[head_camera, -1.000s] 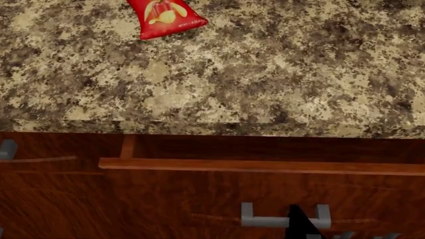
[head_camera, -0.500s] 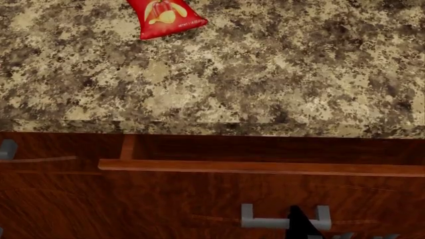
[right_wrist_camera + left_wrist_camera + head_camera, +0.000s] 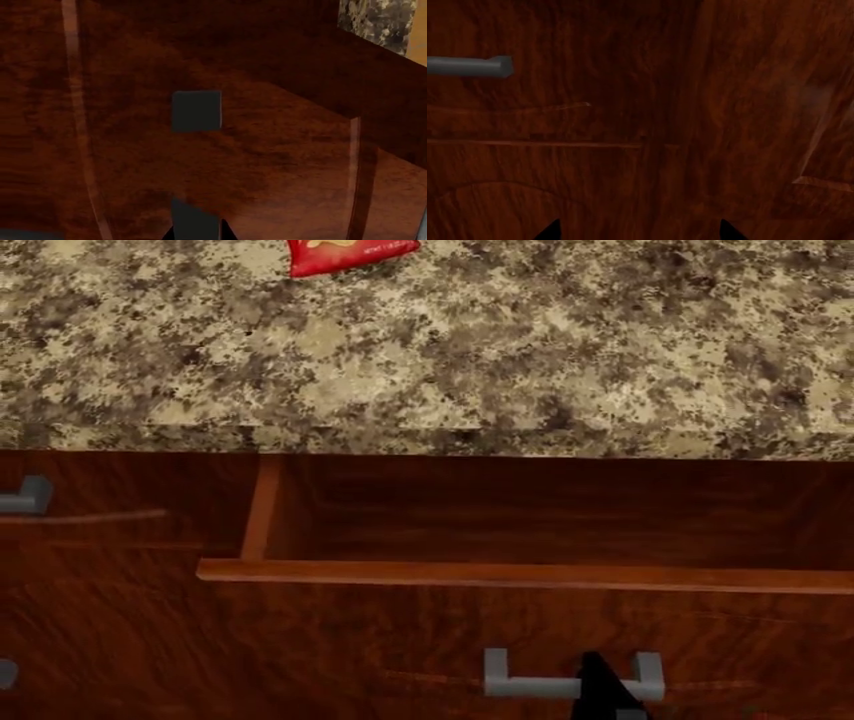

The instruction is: Open the right drawer.

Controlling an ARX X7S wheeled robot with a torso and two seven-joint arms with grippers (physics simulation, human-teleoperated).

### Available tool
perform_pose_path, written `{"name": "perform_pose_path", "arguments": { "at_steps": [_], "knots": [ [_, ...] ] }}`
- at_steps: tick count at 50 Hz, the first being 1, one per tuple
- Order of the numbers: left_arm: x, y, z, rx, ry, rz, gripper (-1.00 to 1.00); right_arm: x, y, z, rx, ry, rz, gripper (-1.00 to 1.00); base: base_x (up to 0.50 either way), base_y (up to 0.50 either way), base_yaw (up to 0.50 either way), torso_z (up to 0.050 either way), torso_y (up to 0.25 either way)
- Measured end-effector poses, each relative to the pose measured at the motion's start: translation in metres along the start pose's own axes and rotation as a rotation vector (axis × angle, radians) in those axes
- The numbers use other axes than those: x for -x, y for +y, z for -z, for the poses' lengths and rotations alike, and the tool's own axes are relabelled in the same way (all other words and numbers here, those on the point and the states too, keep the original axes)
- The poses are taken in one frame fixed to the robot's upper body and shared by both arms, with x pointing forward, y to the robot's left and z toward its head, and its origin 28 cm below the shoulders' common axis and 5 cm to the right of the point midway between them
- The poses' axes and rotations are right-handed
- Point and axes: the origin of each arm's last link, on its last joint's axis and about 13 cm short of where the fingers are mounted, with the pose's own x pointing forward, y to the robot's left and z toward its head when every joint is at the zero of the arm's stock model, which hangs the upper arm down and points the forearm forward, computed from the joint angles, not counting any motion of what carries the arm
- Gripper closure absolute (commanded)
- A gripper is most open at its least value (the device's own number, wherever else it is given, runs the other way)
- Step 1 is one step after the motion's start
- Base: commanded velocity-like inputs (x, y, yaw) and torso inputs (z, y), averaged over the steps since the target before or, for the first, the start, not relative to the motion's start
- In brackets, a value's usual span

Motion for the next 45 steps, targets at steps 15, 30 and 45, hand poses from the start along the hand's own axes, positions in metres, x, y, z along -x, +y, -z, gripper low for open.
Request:
{"name": "perform_pose_path", "arguments": {
  "at_steps": [15, 30, 45],
  "knots": [
    [0.0000, 0.0001, 0.0004, 0.000, -0.001, 0.000, -1.00, 0.0008, 0.0003, -0.0004, 0.003, -0.001, 0.000, 1.00, -0.20, 0.00, 0.00, 0.001, 0.004],
    [0.0002, 0.0003, 0.0000, 0.001, -0.002, 0.000, -1.00, 0.0014, 0.0002, -0.0006, 0.002, -0.002, 0.000, 1.00, -0.19, 0.00, 0.00, 0.002, 0.004],
    [0.0001, 0.0004, 0.0001, 0.001, -0.002, -0.001, -1.00, 0.0014, -0.0008, -0.0006, 0.003, -0.003, -0.004, 1.00, -0.19, 0.00, 0.00, 0.001, 0.004]
  ]
}}
